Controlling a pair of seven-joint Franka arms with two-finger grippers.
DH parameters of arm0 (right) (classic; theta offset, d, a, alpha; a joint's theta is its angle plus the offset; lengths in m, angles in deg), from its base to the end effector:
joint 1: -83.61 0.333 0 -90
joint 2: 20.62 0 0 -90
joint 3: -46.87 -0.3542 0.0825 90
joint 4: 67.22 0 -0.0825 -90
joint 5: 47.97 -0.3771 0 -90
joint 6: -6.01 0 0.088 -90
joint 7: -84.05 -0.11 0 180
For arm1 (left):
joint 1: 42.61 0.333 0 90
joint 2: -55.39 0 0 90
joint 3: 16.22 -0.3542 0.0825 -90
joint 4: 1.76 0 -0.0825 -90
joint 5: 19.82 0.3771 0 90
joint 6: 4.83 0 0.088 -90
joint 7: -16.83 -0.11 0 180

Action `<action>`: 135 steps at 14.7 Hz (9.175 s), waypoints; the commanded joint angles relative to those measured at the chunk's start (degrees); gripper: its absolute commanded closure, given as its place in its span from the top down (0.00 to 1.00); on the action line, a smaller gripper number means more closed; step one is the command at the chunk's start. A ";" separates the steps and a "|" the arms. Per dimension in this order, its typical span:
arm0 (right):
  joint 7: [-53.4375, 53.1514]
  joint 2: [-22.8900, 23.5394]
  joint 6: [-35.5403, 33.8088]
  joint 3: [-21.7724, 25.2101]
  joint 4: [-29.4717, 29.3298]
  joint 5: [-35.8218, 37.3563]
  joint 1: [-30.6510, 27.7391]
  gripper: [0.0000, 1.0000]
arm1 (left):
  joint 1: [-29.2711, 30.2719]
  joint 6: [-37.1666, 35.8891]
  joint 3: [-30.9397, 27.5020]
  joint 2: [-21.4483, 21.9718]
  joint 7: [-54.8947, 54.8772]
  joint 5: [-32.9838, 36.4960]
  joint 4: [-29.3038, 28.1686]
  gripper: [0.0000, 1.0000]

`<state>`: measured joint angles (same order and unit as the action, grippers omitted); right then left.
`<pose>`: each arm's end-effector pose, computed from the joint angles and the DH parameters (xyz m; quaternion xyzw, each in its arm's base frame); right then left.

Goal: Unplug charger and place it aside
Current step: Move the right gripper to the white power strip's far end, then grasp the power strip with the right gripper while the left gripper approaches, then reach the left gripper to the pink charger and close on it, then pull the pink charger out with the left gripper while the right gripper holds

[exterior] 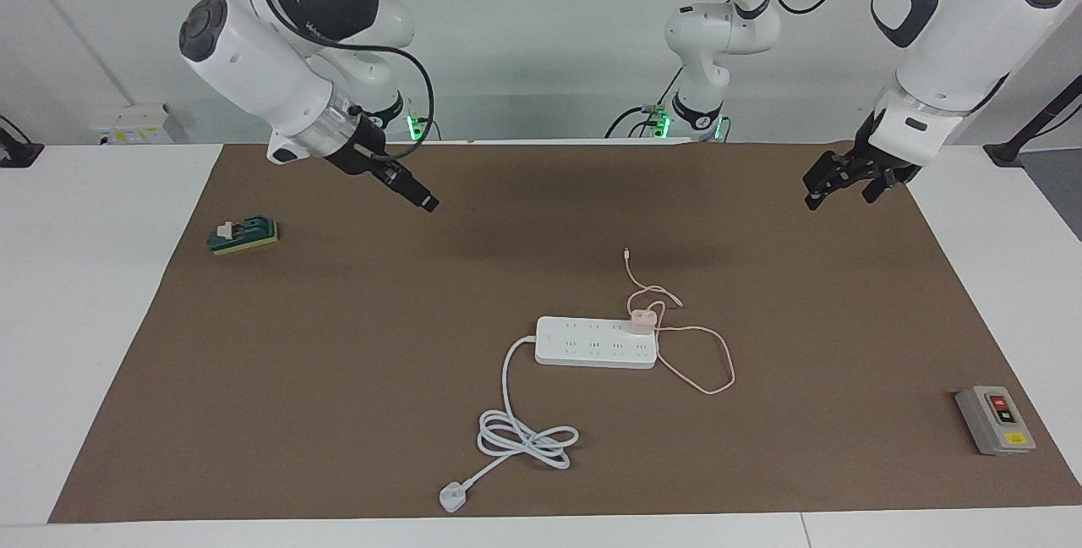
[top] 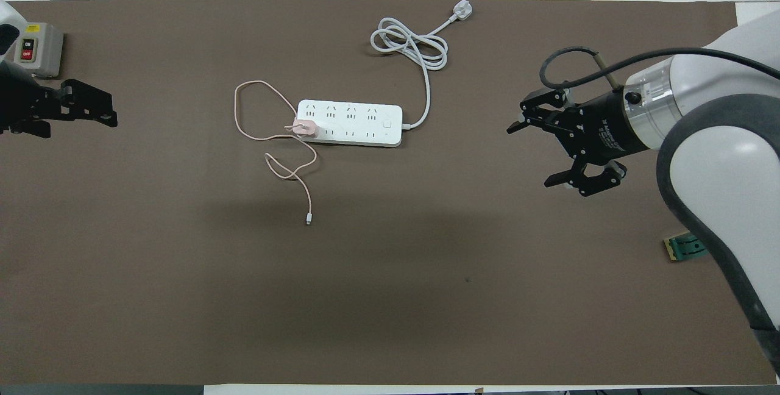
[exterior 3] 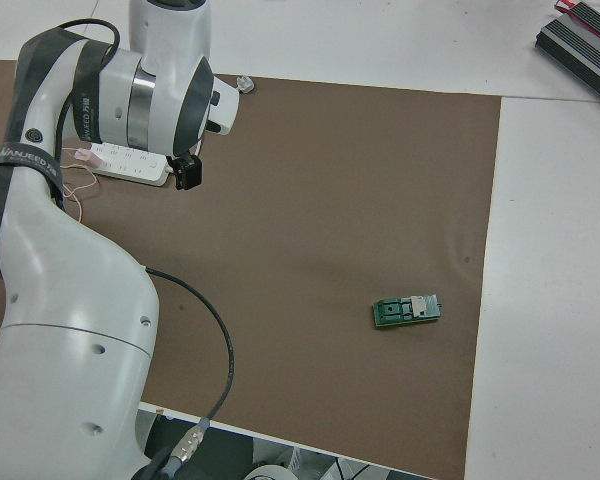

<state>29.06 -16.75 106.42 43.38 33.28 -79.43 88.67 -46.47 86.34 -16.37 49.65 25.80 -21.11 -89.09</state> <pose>0.5621 0.1322 0.5647 -0.8606 0.4325 0.1688 0.2093 0.5814 -0.0402 0.6265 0.9987 0.0463 -0.0177 0.0092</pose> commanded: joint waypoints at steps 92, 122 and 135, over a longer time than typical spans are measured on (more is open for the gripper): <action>-23.93 39.01 34.59 -0.54 -14.54 -20.57 18.32 0.69 | -22.41 19.66 -0.11 -24.14 103.27 3.57 3.75 1.00; -21.30 39.19 33.72 -0.54 -14.45 -22.59 17.18 0.00 | -23.82 32.85 -0.37 -20.54 104.23 5.77 -9.35 0.99; -21.21 39.19 33.63 -0.54 -14.45 -23.74 17.09 0.00 | -24.26 34.25 -0.28 -21.42 103.44 5.86 -9.35 0.00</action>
<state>5.41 22.33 141.10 43.21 17.37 -102.17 106.26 -69.94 119.34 -16.23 27.99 128.87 -16.54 -97.54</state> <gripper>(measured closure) 0.079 0.344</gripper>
